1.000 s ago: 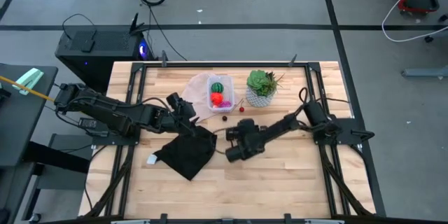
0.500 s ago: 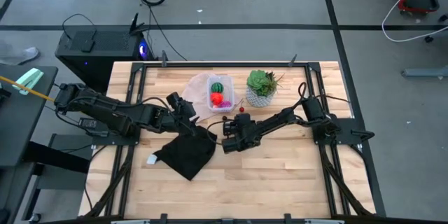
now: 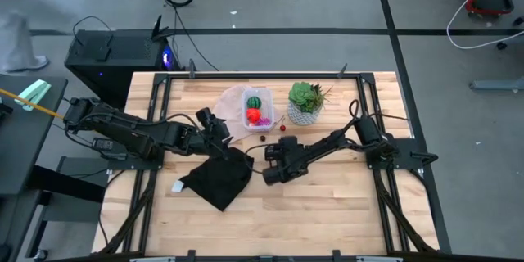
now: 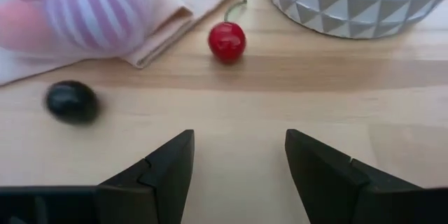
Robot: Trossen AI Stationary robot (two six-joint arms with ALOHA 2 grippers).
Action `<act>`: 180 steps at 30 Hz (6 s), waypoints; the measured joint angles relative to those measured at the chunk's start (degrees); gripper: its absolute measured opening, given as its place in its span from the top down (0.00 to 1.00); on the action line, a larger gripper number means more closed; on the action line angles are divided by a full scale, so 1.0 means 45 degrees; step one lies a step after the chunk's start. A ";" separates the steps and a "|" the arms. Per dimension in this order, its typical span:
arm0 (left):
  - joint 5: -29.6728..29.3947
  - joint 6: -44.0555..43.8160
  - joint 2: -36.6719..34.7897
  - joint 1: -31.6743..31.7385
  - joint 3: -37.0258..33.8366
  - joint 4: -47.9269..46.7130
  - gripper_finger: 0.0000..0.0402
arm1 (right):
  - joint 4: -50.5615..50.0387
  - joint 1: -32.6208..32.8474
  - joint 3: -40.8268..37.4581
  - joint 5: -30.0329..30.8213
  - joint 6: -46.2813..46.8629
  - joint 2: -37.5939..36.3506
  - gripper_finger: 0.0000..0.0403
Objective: Pick and placing Produce into tupperware
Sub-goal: Put the cherry into the transparent bin
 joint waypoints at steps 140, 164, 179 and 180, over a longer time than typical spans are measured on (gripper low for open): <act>0.0022 0.3948 -0.0432 -0.0517 0.4182 0.1404 0.25 | -0.1511 0.0519 0.0595 0.1899 -0.5917 -0.7297 0.77; 0.0000 0.2761 -0.0432 -0.0277 0.6515 0.0674 0.25 | 0.0692 -0.6538 0.5814 -0.6881 -1.8324 -0.6774 0.77; 0.0000 0.2744 -0.0427 -0.0277 0.6515 0.0949 0.25 | 0.2293 -0.8331 0.5819 -1.0830 -2.0989 -0.4801 0.77; 0.0000 0.2743 -0.0427 -0.0277 0.6515 0.0988 0.25 | 0.2511 -0.8436 0.5820 -1.1151 -2.1152 -0.4734 0.77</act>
